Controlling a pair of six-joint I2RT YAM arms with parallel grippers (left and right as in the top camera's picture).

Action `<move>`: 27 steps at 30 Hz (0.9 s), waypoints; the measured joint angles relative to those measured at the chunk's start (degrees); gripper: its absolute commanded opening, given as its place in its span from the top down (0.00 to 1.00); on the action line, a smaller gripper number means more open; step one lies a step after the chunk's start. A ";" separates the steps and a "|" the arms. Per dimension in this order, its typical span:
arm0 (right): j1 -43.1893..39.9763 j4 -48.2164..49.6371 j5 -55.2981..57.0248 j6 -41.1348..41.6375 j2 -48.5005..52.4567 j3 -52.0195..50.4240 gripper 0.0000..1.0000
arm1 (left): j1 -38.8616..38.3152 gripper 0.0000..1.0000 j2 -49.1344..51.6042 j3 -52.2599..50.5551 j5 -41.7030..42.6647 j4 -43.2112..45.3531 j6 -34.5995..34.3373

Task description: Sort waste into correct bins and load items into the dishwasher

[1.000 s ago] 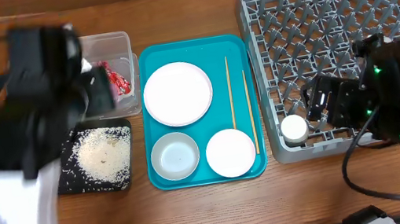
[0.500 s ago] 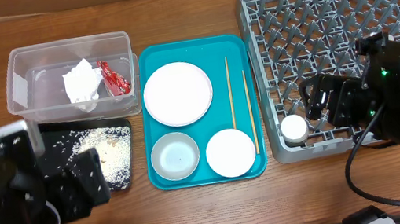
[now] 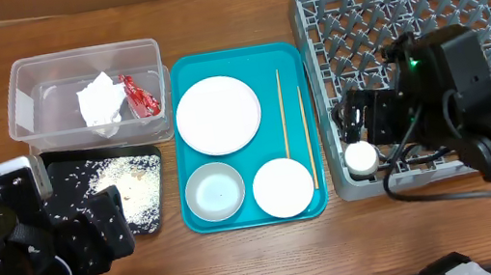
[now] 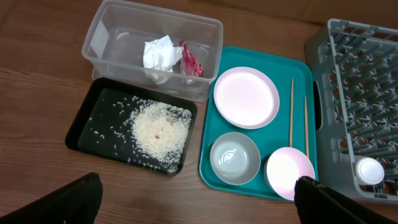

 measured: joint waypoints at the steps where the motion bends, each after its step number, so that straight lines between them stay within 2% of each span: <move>1: 0.00 0.04 0.02 -0.07 0.50 0.00 0.00 | 0.00 0.00 0.00 0.00 0.00 0.00 0.00; 17: 0.00 1.01 0.02 -0.15 8.33 0.00 0.00 | 0.00 0.00 -0.09 -0.04 0.00 0.00 0.00; 21: 0.00 1.01 0.02 -0.15 8.72 -0.02 0.00 | 1.38 0.00 -2.49 -3.19 0.15 0.55 0.02; 23: 0.00 1.01 0.00 -0.15 8.90 -0.02 0.00 | 2.80 0.00 -5.62 -7.72 0.02 5.62 -0.15; 25: 0.00 1.03 -0.02 -0.17 8.92 -0.04 0.00 | 4.22 0.00 -9.84 -14.05 0.02 15.74 -0.55; 26: 0.00 0.96 0.00 -0.17 8.92 -0.09 0.00 | 4.81 0.00 -12.79 -19.17 0.22 23.56 -0.66; 27: 0.00 0.94 0.02 -0.15 8.92 -0.09 0.00 | 5.03 0.00 -14.40 -22.01 0.26 26.93 -0.68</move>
